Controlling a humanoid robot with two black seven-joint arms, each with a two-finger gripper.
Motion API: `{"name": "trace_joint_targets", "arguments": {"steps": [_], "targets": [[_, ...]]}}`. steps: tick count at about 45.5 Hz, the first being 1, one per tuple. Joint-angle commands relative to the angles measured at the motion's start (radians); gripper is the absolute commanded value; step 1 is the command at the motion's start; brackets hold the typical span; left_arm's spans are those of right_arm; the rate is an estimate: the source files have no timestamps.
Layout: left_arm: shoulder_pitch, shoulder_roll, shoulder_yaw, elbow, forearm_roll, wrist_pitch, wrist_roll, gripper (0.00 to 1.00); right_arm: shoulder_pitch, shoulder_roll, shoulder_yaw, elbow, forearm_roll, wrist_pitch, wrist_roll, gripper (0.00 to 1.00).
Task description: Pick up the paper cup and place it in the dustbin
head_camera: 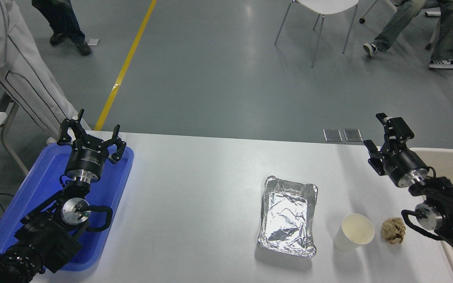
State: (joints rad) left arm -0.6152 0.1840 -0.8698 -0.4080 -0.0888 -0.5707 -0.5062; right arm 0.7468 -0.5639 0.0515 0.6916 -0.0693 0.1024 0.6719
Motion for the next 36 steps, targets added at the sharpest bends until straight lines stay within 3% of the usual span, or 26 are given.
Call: {"name": "trace_joint_targets", "arguments": {"steps": [1, 19, 36], "targets": [[0.000, 0.000, 0.000, 0.000, 0.000, 0.000, 0.000, 1.00, 0.129, -0.093, -0.298, 0.052, 0.000, 0.010, -0.002, 1.00], [0.000, -0.001, 0.000, -0.002, 0.000, -0.001, 0.000, 1.00, 0.488, -0.218, -0.852, 0.230, 0.000, 0.109, -0.003, 1.00], [0.000, -0.001, 0.000, -0.002, 0.000, -0.002, 0.000, 1.00, 0.767, -0.081, -1.236, 0.243, -0.009, 0.246, -0.005, 1.00]]}}
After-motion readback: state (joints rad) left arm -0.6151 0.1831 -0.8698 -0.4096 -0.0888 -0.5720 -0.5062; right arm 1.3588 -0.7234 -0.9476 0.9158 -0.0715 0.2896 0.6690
